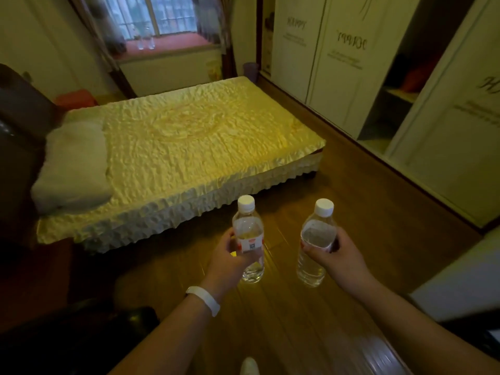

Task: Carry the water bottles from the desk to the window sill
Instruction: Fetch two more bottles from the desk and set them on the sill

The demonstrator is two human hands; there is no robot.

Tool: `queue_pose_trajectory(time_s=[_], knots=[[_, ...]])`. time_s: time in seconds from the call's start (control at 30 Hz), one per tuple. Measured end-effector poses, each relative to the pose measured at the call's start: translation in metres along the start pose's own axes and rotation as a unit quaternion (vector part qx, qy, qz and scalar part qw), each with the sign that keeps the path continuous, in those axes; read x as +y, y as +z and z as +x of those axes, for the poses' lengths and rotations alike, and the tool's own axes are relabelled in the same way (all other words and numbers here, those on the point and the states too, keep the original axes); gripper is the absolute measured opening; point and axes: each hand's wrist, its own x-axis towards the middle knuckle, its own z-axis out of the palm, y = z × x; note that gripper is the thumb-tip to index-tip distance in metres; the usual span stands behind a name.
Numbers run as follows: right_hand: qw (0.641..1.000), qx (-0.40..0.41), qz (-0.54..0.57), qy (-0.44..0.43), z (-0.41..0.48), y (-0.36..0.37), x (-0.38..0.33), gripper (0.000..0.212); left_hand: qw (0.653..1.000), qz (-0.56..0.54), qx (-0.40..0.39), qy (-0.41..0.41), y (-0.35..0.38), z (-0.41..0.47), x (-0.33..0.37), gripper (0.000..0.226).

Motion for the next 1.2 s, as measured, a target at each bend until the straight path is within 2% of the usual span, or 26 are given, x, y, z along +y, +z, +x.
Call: queue_pose_trajectory(time_s=[0.37,0.6,0.87,1.03,1.2], knots=[[0.998,0.059,0.004,0.029,0.099,-0.002,-0.006,0.049,0.997,0.019,-0.071,0.003,0.005,0.121,0.019,0.044],[0.999,0.036,0.008,0.033,0.191,-0.022,0.011,0.054,0.997,0.025,-0.065,-0.016,0.026,0.211,0.023,0.049],[0.995,0.073,0.067,0.030,0.325,-0.085,-0.009,0.042,0.996,0.037,-0.076,-0.024,0.080,0.338,0.067,0.052],[0.991,0.103,0.082,0.020,0.399,-0.131,-0.026,0.045,0.996,0.034,-0.078,0.006,0.122,0.409,0.099,0.055],[0.988,0.117,0.093,0.022,0.439,-0.156,-0.031,0.044,0.995,0.035,-0.093,0.013,0.156,0.456,0.119,0.049]])
